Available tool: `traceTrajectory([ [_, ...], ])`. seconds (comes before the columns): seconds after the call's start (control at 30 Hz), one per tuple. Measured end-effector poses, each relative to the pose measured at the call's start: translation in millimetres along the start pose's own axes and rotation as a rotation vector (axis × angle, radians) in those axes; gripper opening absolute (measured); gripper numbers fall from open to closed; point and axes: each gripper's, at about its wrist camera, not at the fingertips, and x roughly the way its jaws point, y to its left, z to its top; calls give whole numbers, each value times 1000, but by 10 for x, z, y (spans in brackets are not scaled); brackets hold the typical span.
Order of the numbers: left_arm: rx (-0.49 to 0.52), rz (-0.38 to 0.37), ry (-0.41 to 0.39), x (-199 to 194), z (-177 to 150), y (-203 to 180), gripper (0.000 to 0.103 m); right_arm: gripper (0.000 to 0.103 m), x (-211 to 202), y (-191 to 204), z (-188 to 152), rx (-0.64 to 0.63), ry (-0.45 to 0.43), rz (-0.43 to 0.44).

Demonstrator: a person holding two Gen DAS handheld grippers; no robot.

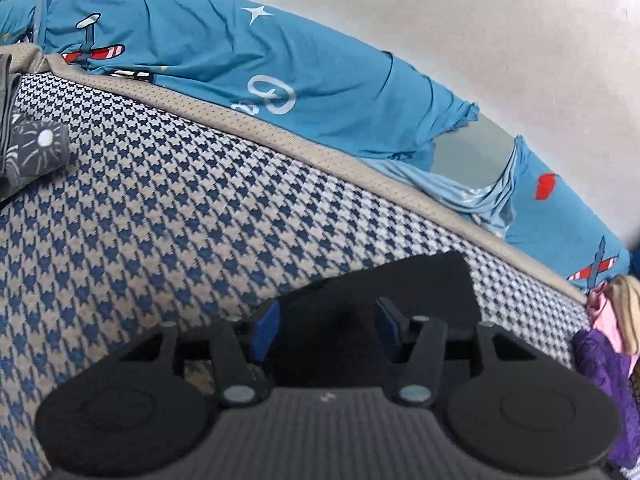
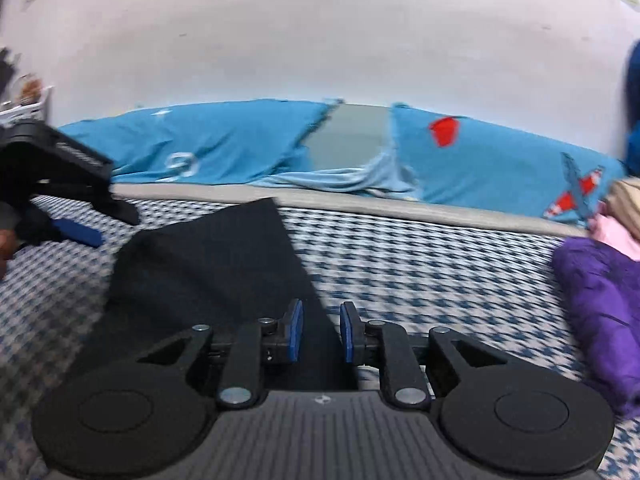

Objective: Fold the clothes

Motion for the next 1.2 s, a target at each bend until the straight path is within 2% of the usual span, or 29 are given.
traceTrajectory([
  [0.17,7,15,31,53,-39,32,50,17,97,123,86,-49,-7,75],
  [0.33,-29,29,49,148,-31,160,52,17,194,246,172,-98,-15,150],
  [0.47,-70,26,73,203,-43,260,52,17,357,242,361,-74,-14,180],
  [0.63,-67,50,93,271,-53,306,52,17,582,337,523,-60,12,226],
  [0.83,-47,79,114,432,-52,327,52,17,929,493,535,-99,76,220],
  [0.93,-33,82,105,506,-31,303,54,17,1109,473,498,-75,99,194],
  [1.2,27,99,65,665,-12,205,65,16,1395,404,448,-1,107,129],
])
